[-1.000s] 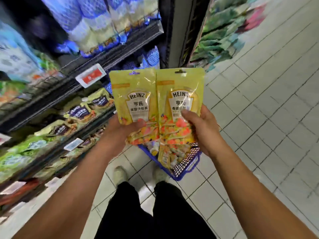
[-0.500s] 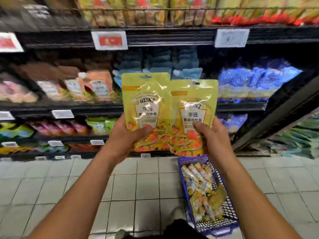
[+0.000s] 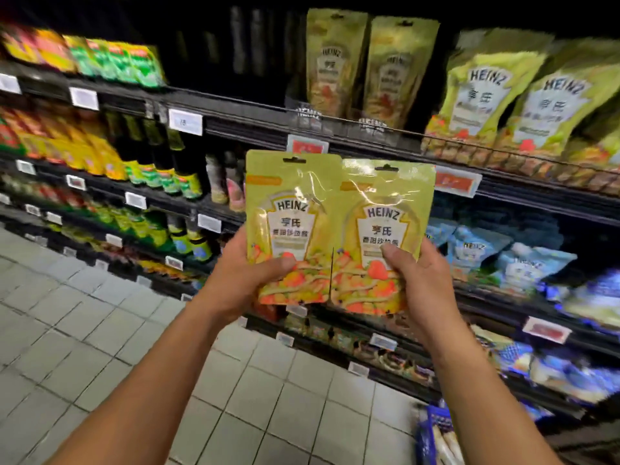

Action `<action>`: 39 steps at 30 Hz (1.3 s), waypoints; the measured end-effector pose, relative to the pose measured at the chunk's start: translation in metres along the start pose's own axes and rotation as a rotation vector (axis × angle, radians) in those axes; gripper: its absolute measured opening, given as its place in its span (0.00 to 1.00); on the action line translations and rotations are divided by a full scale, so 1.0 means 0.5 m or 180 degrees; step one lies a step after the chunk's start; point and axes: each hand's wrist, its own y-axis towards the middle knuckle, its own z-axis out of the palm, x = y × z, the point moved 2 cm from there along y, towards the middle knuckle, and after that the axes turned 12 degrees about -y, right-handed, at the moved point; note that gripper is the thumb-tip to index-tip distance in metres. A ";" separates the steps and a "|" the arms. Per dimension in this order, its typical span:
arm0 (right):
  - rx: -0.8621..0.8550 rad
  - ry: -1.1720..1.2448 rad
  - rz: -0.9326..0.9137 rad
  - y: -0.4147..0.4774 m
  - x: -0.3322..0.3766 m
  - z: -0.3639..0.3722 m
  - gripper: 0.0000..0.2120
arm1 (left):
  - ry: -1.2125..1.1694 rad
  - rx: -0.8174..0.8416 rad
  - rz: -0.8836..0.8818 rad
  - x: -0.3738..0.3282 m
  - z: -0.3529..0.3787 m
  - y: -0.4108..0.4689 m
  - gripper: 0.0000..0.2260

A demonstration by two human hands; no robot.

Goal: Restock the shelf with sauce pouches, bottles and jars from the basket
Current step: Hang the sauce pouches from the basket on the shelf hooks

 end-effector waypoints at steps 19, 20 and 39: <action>-0.0207 0.0099 -0.0315 0.222 0.119 0.068 0.09 | 0.0018 0.0364 0.0465 -0.140 -0.014 0.279 0.25; -0.0216 0.0119 -0.0337 0.239 0.127 0.059 0.09 | -0.0010 0.0387 0.0451 -0.145 -0.006 0.300 0.27; -0.0648 -0.0395 -0.0356 0.509 0.285 -0.016 0.15 | 0.0266 0.0597 0.0586 -0.291 0.084 0.597 0.22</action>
